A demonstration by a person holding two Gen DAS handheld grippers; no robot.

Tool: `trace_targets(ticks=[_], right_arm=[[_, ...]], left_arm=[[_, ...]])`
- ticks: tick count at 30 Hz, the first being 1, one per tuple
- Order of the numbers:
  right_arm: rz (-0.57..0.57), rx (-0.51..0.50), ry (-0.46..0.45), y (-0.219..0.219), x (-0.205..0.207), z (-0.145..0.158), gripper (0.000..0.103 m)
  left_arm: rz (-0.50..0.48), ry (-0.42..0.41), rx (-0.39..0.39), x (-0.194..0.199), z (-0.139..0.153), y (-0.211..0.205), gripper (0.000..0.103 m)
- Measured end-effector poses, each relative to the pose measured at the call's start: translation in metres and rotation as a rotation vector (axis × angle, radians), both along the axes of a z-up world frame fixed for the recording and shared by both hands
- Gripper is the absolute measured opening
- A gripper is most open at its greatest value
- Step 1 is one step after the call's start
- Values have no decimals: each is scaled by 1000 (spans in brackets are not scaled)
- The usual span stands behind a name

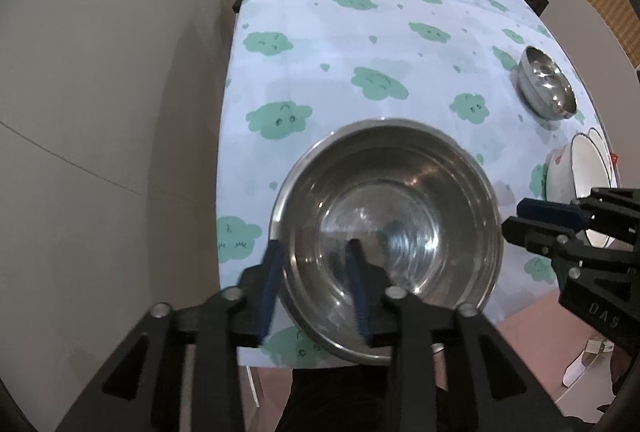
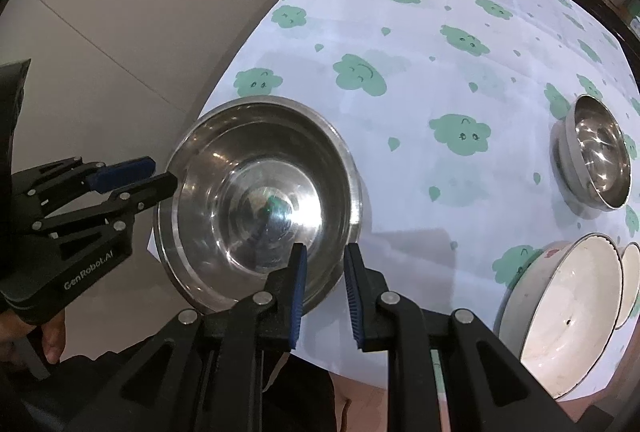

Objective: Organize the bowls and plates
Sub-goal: 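Lower the large steel bowl onto the cloth and open both tools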

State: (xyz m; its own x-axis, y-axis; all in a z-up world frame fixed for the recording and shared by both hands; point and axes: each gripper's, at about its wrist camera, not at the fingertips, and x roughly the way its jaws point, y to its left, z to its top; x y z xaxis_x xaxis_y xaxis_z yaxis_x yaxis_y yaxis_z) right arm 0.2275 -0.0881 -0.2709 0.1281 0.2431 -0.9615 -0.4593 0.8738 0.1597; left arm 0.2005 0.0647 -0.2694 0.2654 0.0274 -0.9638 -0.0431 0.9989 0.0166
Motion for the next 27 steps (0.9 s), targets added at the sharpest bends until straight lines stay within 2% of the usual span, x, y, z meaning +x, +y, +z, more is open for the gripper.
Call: trace_targets(ticks=[10, 27], right_arm=[[-54, 11, -8, -15, 6, 7, 21], [-206, 13, 6, -58, 21, 3, 21]], left_arm=[[-60, 0, -10, 22, 4, -16, 38], [-229, 16, -32, 62, 2, -64, 38]])
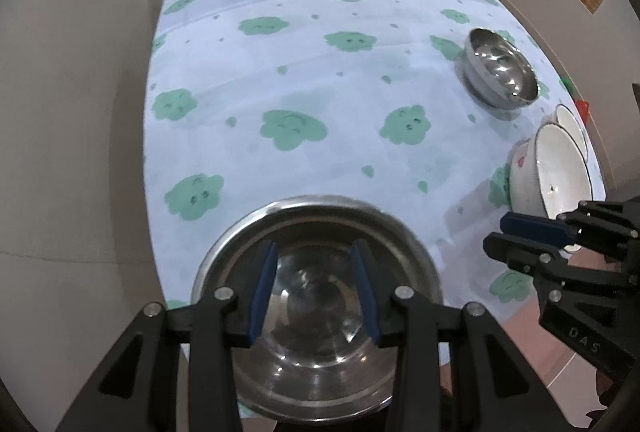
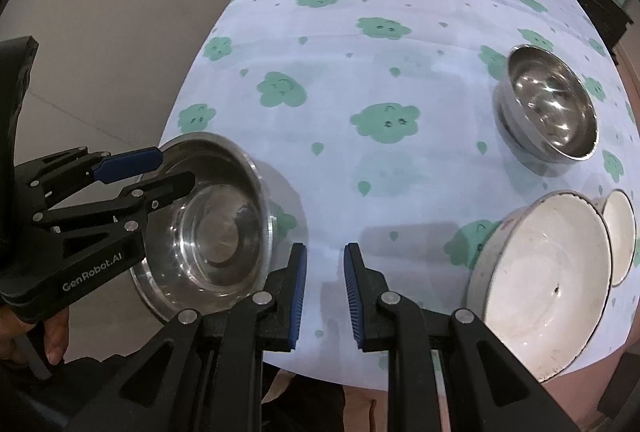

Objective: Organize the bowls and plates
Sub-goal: 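Lower the large steel bowl onto the cloth and open both tools, then move both tools toward the smaller steel bowl on the cloth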

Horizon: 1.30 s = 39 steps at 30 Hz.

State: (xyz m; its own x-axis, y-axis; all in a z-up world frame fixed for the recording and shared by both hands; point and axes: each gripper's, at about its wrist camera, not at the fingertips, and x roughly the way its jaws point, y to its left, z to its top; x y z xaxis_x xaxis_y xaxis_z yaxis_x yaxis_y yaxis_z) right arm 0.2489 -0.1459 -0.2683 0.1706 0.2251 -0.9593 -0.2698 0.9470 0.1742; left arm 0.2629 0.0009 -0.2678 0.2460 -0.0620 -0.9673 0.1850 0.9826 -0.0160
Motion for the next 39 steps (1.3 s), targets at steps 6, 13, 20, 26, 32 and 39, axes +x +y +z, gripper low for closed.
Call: trace_targets(ticks=[6, 13, 20, 26, 32, 39], right_arm=[[-39, -10, 8, -12, 4, -2, 21], [-80, -26, 11, -25, 13, -1, 21], [-135, -49, 15, -41, 30, 1, 21], [-204, -76, 8, -67, 42, 9, 21], [-248, -79, -14, -106, 55, 12, 22], [-215, -68, -32, -146, 73, 15, 22]], left_arm=[[-49, 18, -8, 11, -5, -15, 39], [-92, 18, -27, 27, -5, -27, 39], [-123, 10, -49, 48, -3, -36, 51], [-170, 15, -63, 61, -4, -54, 51], [-159, 4, -45, 74, -3, -81, 51], [-100, 1, -23, 81, 3, -115, 52]])
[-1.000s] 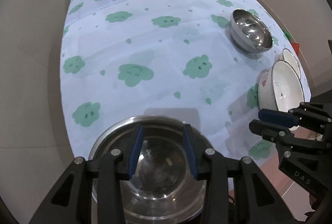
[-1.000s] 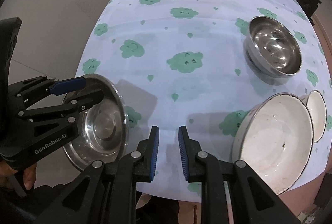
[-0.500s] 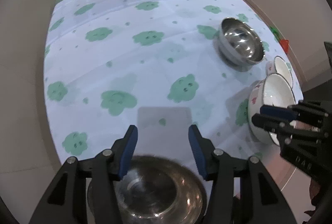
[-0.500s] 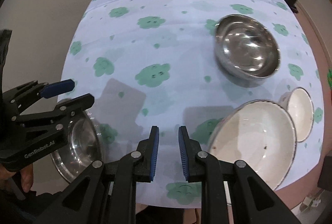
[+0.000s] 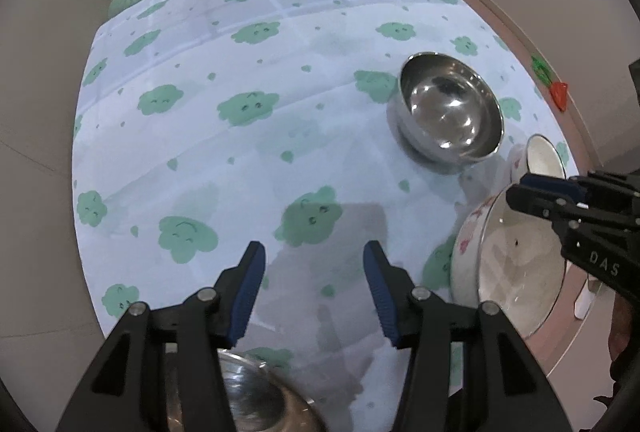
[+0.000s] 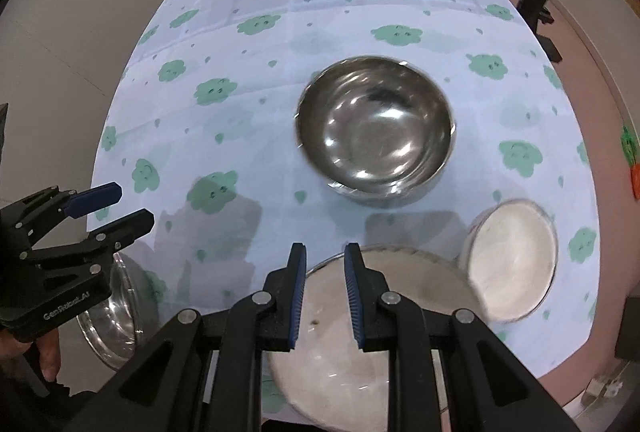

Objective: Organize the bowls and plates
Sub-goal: 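Move both tools toward the smaller steel bowl on the cloth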

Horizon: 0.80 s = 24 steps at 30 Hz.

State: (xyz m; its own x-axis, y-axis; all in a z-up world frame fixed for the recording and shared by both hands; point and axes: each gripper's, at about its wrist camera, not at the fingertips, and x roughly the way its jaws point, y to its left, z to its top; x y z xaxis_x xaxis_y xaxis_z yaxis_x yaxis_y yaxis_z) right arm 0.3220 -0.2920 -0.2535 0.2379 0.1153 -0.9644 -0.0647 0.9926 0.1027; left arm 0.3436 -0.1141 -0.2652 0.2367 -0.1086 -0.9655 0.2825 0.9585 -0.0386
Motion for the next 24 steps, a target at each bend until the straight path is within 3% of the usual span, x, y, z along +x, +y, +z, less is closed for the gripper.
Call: trace_targets(ticks=[11, 24], right_arm=[[17, 18, -10, -52, 28, -4, 28], [-4, 32, 16, -87, 68, -22, 28]], left_arm=[[22, -20, 17, 20, 7, -53, 58], [30, -14, 36, 60, -7, -84, 58]])
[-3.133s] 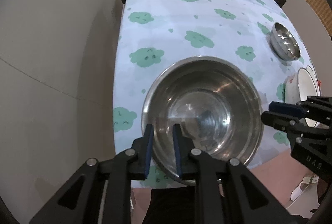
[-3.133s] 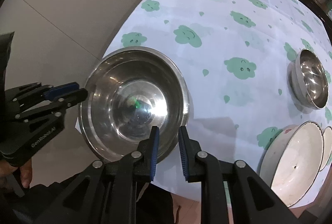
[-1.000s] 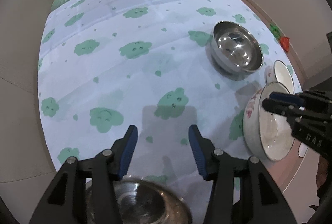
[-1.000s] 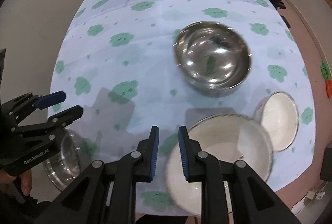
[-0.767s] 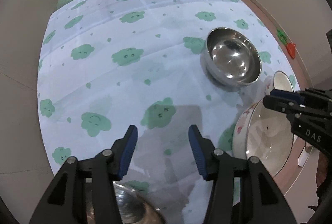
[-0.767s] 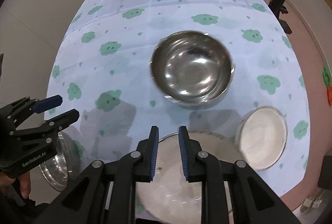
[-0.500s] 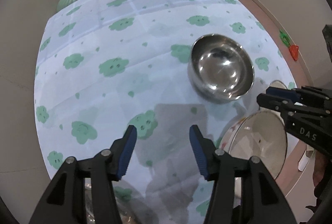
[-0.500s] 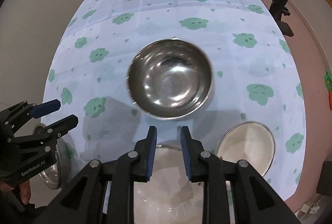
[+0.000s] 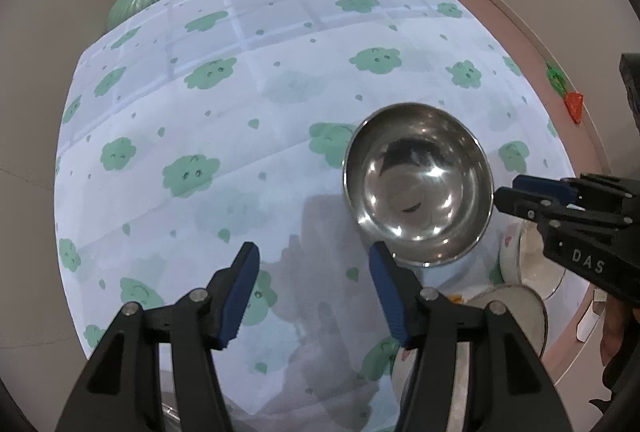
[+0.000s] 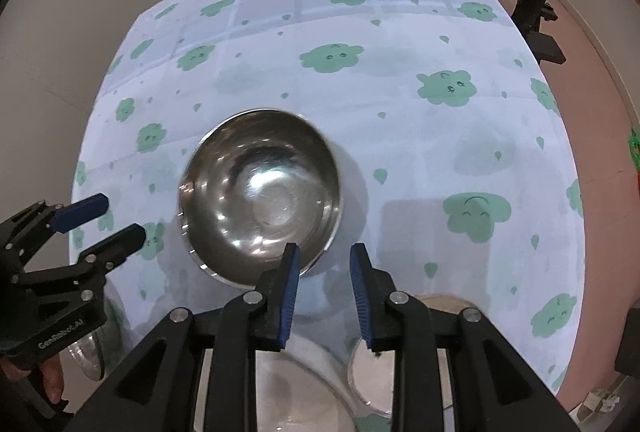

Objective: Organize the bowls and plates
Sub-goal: 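Move both tools toward the smaller steel bowl on the cloth, then close the left tool on the smaller steel bowl rim while the right tool grips its rim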

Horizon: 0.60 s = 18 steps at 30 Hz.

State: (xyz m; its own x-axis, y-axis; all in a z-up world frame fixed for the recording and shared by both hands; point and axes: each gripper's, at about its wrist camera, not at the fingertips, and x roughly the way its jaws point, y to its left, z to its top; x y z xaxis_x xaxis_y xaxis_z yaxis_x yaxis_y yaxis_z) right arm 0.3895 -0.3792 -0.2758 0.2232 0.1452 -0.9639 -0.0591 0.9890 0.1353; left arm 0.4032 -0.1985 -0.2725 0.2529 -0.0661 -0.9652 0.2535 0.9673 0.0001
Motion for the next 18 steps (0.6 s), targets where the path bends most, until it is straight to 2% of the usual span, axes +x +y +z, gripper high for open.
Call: trace_targets(ticks=[18], right_arm=[[13, 31, 31, -6, 25, -22, 28]], left_arm=[[-38, 43, 3, 26, -28, -26, 57]])
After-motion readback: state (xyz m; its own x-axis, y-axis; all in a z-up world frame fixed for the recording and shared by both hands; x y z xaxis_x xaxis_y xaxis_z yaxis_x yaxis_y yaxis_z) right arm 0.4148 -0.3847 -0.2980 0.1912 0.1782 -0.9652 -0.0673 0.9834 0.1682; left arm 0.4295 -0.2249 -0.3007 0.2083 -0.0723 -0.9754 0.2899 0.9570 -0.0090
